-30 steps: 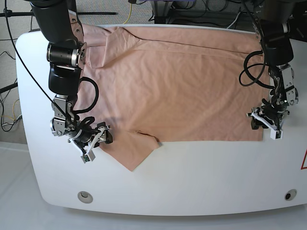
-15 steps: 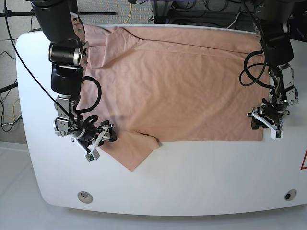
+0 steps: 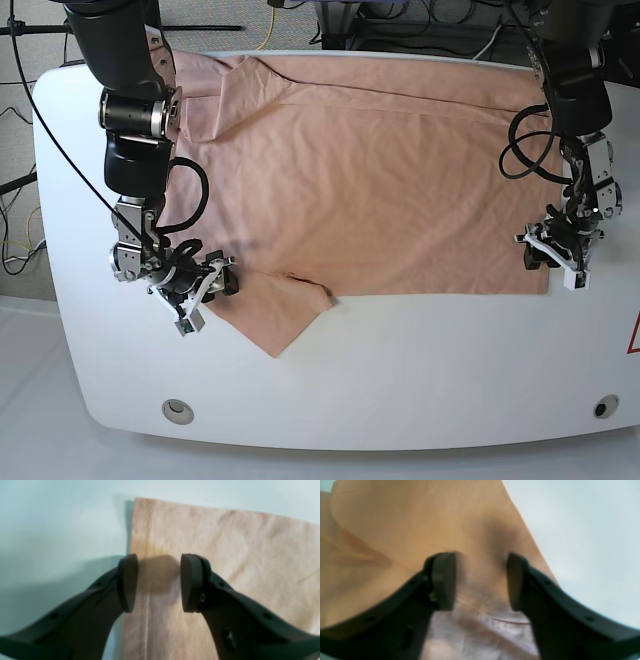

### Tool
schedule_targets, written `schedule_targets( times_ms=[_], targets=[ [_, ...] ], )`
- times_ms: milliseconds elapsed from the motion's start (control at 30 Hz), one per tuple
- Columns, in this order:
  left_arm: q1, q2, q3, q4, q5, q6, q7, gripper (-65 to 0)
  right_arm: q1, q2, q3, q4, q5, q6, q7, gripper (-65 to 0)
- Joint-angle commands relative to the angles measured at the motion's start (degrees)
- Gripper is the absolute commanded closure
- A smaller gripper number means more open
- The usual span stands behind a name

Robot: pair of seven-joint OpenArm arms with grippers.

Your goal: Fold the T-shirt properly

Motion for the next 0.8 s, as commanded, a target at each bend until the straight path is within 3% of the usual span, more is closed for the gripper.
schedule_targets(
  times_ms=[0, 167, 233, 500, 767],
  targets=[
    [-1.08, -1.19, -0.21, 0.67, 0.04, 0.14, -0.81, -25.6, 1.55, 0.16, -0.12, 1.13, 0.24, 0.34, 1.31, -20.0],
    [-0.99, -1.32, -0.25, 0.75, -0.08, 0.11, -0.84, -25.4, 1.45, 0.13, -0.34, 1.19, 0.31, 0.20, 1.12, -5.9],
    [-1.13, -1.39, -0.23, 0.88, 0.17, -0.34, -0.57, -25.8, 1.63, -0.01, -0.16, 0.91, 0.20, 0.43, -0.70, -5.6],
    [-1.52, -1.38, -0.36, 0.65, 0.38, -0.42, -0.27, -25.5, 2.02, -0.17, -0.11, 0.75, -0.27, 0.46, -2.59, -15.0],
    [-1.32, -1.52, -0.27, 0.76, 0.02, -0.68, 0.09, -25.8, 2.72, 0.05, 0.03, 0.29, -0.78, 0.56, -1.71, -17.3]
  ],
)
